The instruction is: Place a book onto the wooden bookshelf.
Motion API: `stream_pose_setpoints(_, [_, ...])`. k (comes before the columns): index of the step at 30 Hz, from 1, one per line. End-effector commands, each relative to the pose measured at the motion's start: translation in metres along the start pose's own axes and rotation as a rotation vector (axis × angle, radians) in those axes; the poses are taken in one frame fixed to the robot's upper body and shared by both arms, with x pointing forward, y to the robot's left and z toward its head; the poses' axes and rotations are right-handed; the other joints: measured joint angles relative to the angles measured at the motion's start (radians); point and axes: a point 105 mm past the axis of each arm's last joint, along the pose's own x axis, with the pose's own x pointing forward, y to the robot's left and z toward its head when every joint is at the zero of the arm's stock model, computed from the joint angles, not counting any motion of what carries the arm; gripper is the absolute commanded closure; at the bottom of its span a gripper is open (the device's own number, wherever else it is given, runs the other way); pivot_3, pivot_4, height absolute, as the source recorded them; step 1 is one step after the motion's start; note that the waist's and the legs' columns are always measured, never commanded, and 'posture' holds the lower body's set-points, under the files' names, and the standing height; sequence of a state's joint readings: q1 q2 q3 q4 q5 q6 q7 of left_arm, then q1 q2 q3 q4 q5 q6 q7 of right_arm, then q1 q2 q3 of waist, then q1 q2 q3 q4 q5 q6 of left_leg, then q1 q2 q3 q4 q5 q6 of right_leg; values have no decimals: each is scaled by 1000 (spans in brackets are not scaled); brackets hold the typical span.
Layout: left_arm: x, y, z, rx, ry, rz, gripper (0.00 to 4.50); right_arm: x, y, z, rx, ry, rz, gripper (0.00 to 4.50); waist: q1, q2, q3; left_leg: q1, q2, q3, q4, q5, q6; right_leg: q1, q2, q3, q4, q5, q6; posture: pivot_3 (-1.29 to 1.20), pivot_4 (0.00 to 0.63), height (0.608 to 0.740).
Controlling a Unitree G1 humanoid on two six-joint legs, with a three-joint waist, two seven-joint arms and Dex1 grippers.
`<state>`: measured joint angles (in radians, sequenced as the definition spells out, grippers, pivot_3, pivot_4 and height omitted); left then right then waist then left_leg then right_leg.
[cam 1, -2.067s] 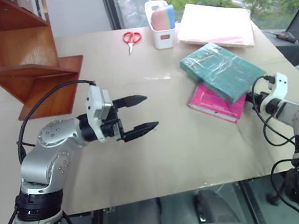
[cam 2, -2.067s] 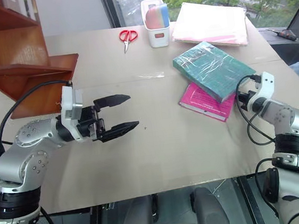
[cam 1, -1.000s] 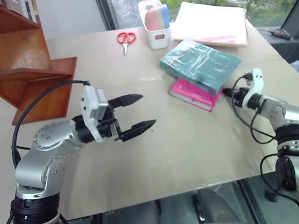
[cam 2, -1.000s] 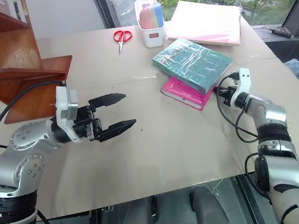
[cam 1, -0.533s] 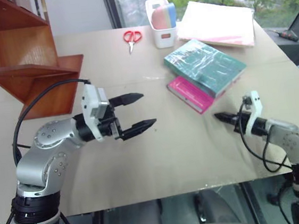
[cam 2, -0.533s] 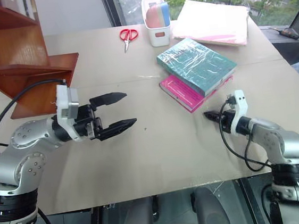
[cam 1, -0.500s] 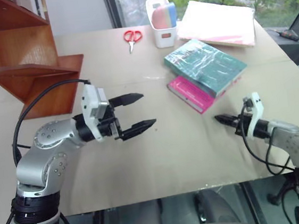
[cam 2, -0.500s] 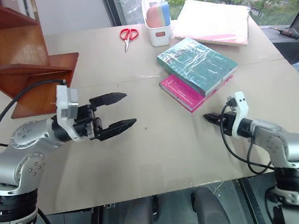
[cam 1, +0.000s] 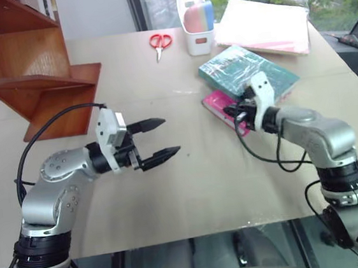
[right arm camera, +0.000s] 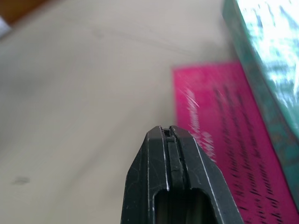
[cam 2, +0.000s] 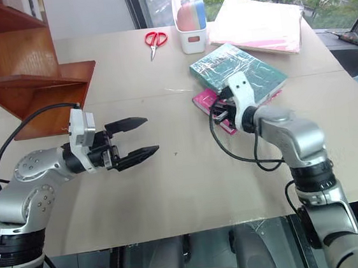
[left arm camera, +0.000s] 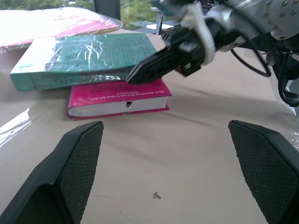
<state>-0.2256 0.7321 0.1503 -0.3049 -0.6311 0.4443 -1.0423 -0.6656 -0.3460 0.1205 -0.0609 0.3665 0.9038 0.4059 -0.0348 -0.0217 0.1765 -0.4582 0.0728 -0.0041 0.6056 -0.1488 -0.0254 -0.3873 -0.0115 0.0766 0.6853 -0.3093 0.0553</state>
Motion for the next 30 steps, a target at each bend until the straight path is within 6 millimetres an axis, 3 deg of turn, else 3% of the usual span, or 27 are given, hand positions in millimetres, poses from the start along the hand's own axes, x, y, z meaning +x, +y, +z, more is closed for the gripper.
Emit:
stream_pose_setpoints(1, [-2,-4,12,56,-27,9,0,11,-17,-6,-1,28,-74,4490,-2,0,0,0,0,0,0,0,0,0,0,0,0,0,0,0,150,740])
stream_pose_setpoints(4, [-4,-7,11,54,-28,23,0,16,-22,-23,19,93,-71,4490,-3,-1,0,3,0,0,0,0,0,2,0,0,1,0,0,0,150,740])
stream_pose_setpoints(10, [-5,-9,11,51,-28,37,0,5,13,-51,48,213,145,4490,-4,-3,-2,9,0,-1,0,0,0,8,0,-1,1,0,0,0,150,740])
stream_pose_setpoints(17, [-3,-9,11,49,-35,32,0,-7,28,-57,52,229,186,4490,-6,-2,-2,9,0,-1,0,0,0,8,0,-1,2,0,0,0,150,740])
stream_pose_setpoints(20, [-2,-8,11,49,-39,27,0,-13,27,-42,62,140,176,4490,-5,-2,-2,9,0,-1,0,0,0,8,0,-1,2,0,0,0,150,740])
stream_pose_setpoints(23, [-1,-7,11,48,-41,25,0,-27,25,-6,49,-50,179,4490,-4,-1,-1,8,0,-1,0,0,0,7,0,-1,2,0,0,0,150,740])
stream_pose_setpoints(26, [-1,-6,10,47,-44,23,0,-41,21,5,31,-94,151,4490,-5,-1,0,8,0,-1,0,0,0,7,0,-1,2,0,0,0,150,740])
stream_pose_setpoints(28, [0,-6,10,46,-45,21,0,-51,12,13,22,-127,100,4490,-4,-1,0,8,0,-1,0,0,0,7,0,-1,1,0,0,0,150,740])
stream_pose_setpoints(30, [1,-4,10,45,-47,20,0,-60,-12,24,34,-177,-14,4490,-4,-1,0,8,0,-1,0,0,0,7,0,-1,1,0,0,0,150,740])
